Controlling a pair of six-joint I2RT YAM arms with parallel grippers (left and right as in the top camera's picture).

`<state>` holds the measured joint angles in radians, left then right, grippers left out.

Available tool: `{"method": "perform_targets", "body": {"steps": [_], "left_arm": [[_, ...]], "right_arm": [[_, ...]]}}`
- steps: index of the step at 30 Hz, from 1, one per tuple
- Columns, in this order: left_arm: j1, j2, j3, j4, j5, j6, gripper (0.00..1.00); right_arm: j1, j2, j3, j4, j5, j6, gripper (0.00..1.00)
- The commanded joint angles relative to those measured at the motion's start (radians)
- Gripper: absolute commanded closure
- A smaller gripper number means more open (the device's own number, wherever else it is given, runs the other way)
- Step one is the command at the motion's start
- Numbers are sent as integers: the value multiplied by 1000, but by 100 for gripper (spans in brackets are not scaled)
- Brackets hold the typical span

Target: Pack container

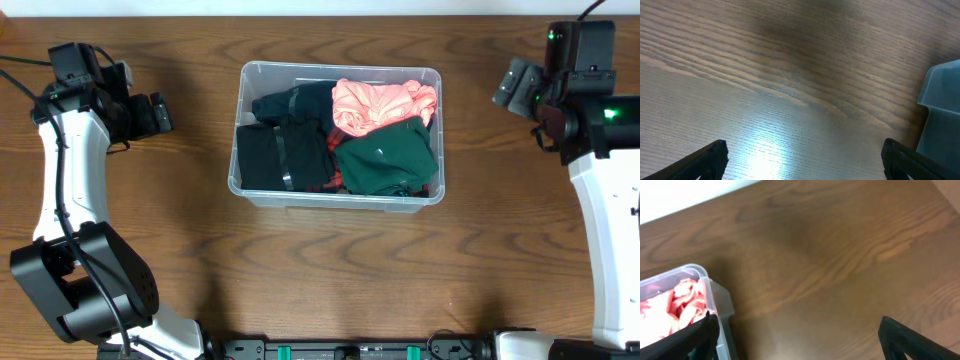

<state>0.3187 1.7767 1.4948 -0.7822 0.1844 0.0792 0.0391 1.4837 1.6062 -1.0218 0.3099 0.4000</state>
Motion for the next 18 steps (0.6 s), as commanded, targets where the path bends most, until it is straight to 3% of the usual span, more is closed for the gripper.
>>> {"method": "perform_targets", "body": {"steps": [1,9,18], "left_arm": [[0,8,2,-2,7,6,2],[-29,-105,2,-2,6,6,2],[-207,-501,2,-2,6,6,2]], "right_arm": [[-6,9,-6,-12,0,-8,1],[-6,9,-6,-12,0,-8,1],[-6,9,-6,-12,0,-8,1]]}}
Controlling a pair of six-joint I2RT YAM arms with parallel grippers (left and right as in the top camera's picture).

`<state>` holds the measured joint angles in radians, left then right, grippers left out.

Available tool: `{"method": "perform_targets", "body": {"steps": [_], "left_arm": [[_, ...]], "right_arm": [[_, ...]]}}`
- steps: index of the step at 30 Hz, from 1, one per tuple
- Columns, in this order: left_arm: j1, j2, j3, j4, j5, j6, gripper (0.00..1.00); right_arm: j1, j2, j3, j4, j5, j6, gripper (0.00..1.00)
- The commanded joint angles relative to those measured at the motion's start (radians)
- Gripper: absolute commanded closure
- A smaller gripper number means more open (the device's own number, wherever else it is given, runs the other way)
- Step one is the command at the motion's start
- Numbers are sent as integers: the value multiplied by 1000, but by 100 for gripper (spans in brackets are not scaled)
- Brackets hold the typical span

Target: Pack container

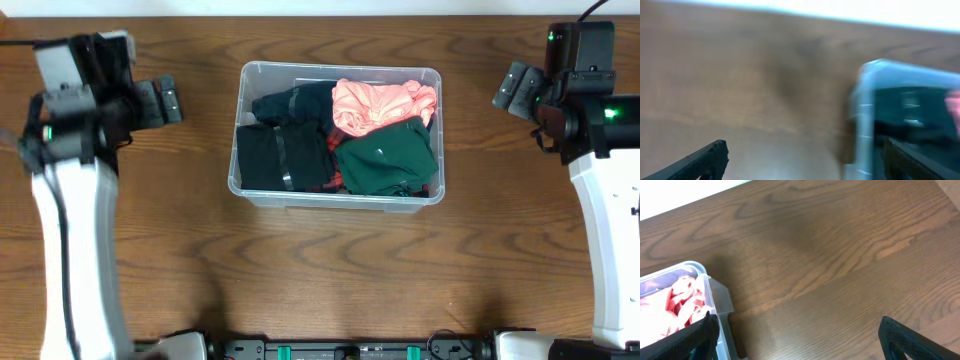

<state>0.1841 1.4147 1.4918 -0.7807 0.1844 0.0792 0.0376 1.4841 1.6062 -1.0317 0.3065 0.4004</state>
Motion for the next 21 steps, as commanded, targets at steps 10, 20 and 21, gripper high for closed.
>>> {"method": "perform_targets", "body": {"steps": [10,20,21], "left_arm": [[-205,-504,-20,-52,7,6,2],[-167,-898,-583,469,55,6,2],[-165,-932,-650,539,62,6,2]], "right_arm": [[-4,8,-6,-2,3,-9,1],[-4,8,-6,-2,3,-9,1],[-4,8,-6,-2,3,-9,1]]}}
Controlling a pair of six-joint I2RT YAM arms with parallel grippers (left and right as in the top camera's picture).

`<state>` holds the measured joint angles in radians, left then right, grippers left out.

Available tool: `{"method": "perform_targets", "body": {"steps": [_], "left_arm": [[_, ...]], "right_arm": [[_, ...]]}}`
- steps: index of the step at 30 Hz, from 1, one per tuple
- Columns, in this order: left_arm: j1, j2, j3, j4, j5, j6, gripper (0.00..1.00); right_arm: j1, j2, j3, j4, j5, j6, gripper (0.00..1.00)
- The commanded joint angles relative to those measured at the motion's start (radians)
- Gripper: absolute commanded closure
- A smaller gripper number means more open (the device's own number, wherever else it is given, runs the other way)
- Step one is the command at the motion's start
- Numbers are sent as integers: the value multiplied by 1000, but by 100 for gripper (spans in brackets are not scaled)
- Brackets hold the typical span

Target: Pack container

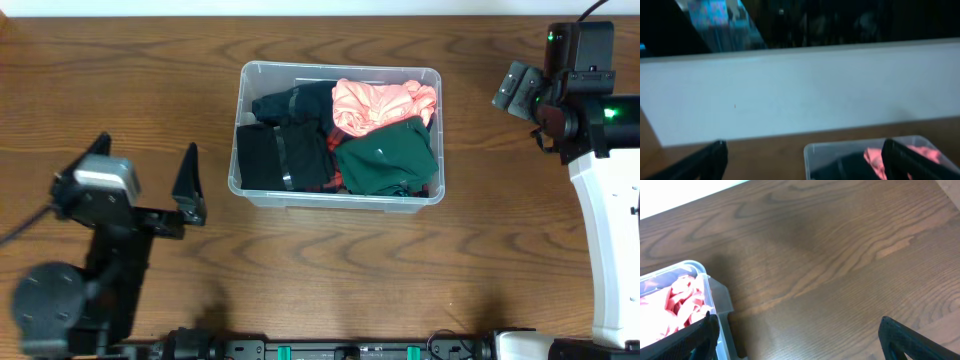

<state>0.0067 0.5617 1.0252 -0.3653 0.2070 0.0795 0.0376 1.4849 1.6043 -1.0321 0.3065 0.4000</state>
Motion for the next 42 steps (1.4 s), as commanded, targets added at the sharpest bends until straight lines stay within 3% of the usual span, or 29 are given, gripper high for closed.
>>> {"method": "perform_targets", "body": {"steps": [1,5,9,24,35,42], "left_arm": [[14,-111,-251,193,41,5,2],[24,-190,-446,360,40,5,2],[36,-242,-592,434,40,2,2],[37,-500,-867,435,-33,-112,2],[37,-560,-1023,434,-74,-140,2],[36,-559,-1021,296,-141,-148,2]], "right_arm": [[-4,8,-4,-2,3,-8,1],[-3,8,-4,-2,3,-8,1],[-3,8,-4,-2,3,-8,1],[-3,8,-4,-2,3,-8,1],[-3,8,-4,-2,3,-8,1],[-3,8,-4,-2,3,-8,1]]}}
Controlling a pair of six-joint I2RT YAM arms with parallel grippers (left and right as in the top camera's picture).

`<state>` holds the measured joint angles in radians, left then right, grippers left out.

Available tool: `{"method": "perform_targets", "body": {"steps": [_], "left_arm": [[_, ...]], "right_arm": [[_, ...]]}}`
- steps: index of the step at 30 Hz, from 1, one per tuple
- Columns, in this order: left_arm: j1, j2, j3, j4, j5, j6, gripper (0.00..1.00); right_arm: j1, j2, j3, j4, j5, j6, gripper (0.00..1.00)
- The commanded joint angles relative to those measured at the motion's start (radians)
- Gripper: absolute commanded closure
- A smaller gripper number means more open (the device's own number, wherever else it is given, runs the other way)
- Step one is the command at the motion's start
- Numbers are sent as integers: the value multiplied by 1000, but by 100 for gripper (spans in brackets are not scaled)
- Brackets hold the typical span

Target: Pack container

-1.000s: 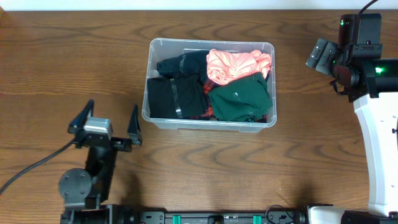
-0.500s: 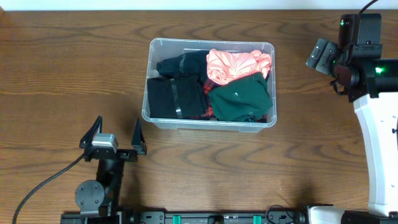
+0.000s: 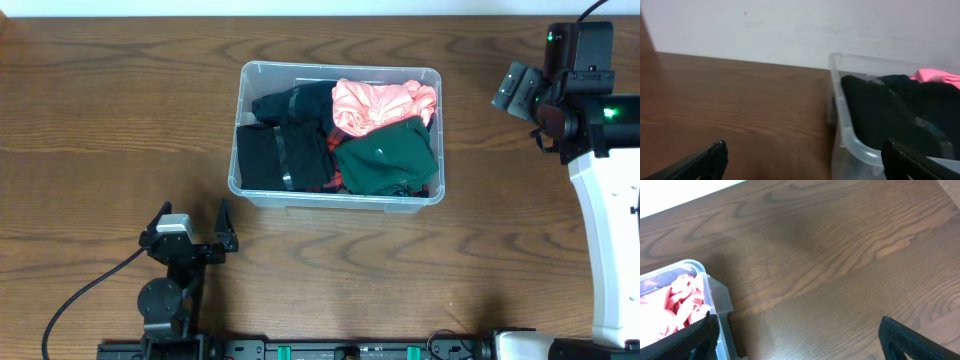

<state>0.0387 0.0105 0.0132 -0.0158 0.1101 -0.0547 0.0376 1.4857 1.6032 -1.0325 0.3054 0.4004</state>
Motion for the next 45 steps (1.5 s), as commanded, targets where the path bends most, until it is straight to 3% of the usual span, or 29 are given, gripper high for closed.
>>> {"method": "perform_targets", "body": {"steps": [1,32,38,45], "left_arm": [[4,-8,-9,-54,-44,-14,2],[4,-6,-9,-50,-40,-14,2],[4,-6,-9,-50,-40,-14,2],[4,-6,-9,-50,-40,-14,2]], "right_arm": [[-3,7,-3,-2,5,-9,1],[-3,3,-3,-2,4,-8,1],[12,-136,-68,26,17,-16,1],[1,-415,-374,309,-53,-52,1]]}}
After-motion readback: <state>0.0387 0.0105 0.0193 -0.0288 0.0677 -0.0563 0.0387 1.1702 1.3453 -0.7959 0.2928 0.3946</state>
